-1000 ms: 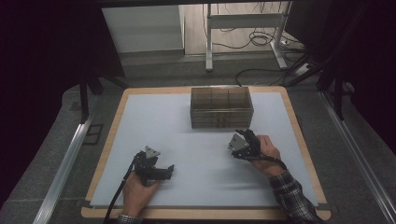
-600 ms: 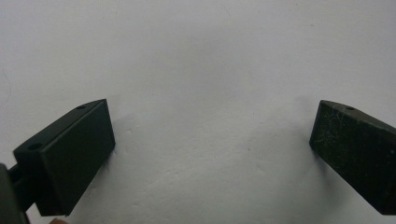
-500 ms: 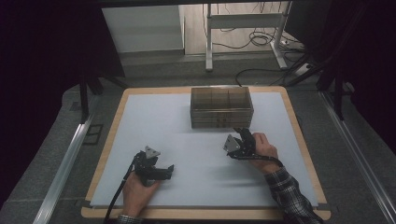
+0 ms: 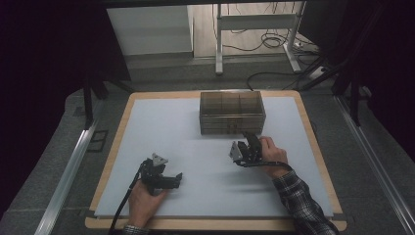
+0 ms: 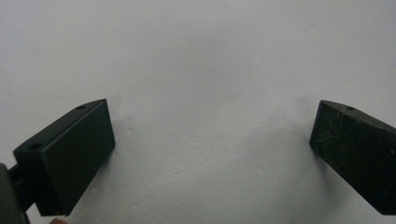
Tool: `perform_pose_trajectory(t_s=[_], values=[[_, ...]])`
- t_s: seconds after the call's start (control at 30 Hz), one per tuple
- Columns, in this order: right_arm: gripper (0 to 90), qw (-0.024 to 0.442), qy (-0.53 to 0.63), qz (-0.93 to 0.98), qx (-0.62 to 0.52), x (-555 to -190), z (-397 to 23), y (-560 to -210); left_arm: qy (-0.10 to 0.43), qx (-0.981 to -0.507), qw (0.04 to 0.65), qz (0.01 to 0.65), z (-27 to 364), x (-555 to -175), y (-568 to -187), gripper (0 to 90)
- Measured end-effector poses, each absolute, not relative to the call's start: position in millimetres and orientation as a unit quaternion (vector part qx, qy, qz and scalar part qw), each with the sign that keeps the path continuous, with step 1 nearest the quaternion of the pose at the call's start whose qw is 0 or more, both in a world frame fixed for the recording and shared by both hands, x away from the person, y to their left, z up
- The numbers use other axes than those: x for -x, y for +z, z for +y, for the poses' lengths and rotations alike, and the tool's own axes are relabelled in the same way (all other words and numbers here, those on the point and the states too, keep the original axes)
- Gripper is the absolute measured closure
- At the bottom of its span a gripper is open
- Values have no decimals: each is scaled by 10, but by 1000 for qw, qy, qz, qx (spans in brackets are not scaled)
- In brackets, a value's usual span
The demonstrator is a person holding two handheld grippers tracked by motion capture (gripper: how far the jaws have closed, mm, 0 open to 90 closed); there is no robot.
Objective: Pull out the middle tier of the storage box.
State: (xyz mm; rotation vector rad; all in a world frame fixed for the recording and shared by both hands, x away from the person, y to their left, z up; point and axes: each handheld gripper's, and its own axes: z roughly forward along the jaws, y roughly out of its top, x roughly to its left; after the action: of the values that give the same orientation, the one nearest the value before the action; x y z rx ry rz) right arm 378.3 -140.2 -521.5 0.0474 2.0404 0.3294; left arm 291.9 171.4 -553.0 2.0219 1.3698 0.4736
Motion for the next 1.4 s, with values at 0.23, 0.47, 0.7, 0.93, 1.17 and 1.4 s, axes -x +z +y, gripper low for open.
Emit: perform_pose_trajectory(t_s=[0.23, 0.47, 0.7, 0.93, 1.17, 1.4], values=[[564, 532, 118, 839, -4, -3832, -1332, -5226, 180, -769, 321, 522, 1713, -2919, -5530, 0], [606, 550, 87, 830, 13, -3886, -1262, -5244, 180, -770, 321, 522, 1713, -2918, -5530, 0], [656, 565, 74, 821, 25, -3942, -1186, -5277, 180, -771, 320, 520, 1717, -2918, -5528, 0], [715, 581, 51, 811, 32, -3987, -1129, -5308, 180, -771, 320, 520, 1717, -2918, -5528, 0], [745, 590, 40, 805, 41, -4028, -1076, -5335, 180, -771, 320, 520, 1717, -2918, -5528, 0], [779, 589, 36, 806, 45, -4088, -1055, -5382, 180, -771, 320, 520, 1717, -2918, -5528, 0]])
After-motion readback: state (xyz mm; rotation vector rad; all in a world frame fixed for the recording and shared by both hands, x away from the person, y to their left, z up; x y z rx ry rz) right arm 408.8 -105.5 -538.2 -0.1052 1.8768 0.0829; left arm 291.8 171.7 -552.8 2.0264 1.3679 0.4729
